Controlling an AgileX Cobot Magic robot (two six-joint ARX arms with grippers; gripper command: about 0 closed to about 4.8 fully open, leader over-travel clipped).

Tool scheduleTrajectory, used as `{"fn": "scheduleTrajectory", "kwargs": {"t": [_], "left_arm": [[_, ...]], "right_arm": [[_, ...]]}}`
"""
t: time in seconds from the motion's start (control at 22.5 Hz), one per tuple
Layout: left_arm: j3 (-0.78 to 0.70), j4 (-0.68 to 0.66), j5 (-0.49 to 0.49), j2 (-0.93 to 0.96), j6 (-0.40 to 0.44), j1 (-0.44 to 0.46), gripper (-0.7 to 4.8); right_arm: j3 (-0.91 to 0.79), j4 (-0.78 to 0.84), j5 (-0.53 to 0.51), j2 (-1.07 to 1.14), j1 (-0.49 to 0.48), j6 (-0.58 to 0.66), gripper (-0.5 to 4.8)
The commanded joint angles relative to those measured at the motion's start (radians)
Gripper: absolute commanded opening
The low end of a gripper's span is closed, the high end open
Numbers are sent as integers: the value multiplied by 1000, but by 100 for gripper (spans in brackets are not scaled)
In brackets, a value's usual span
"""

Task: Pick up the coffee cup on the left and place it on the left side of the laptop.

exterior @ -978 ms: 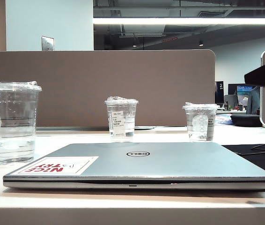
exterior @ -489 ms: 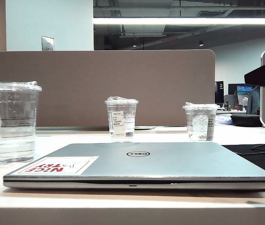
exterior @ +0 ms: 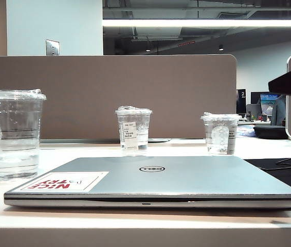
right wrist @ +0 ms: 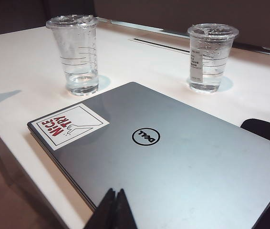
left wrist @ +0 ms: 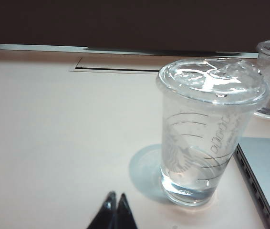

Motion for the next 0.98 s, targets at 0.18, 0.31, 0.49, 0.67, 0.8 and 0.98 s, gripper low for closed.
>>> {"fn": "scheduleTrajectory", "kwargs": {"t": [0.18, 0.31, 0.49, 0.67, 0.8, 0.98], "left_arm": [[3, 12, 0, 0, 7, 0, -5], [3, 12, 0, 0, 7, 0, -5], [3, 12, 0, 0, 7, 0, -5], [3, 12, 0, 0, 7, 0, -5], [3, 12, 0, 0, 7, 0, -5], [3, 12, 0, 0, 7, 0, -5]], "right_arm": [[-4, 18, 2, 1, -1, 0, -4], [-4, 18, 2, 1, -1, 0, -4], [-4, 18, 2, 1, -1, 0, -4], [-4, 18, 2, 1, -1, 0, -4], [-4, 18, 2, 1, -1, 0, -4], [-4, 17, -22, -50, -88, 0, -4]]}}
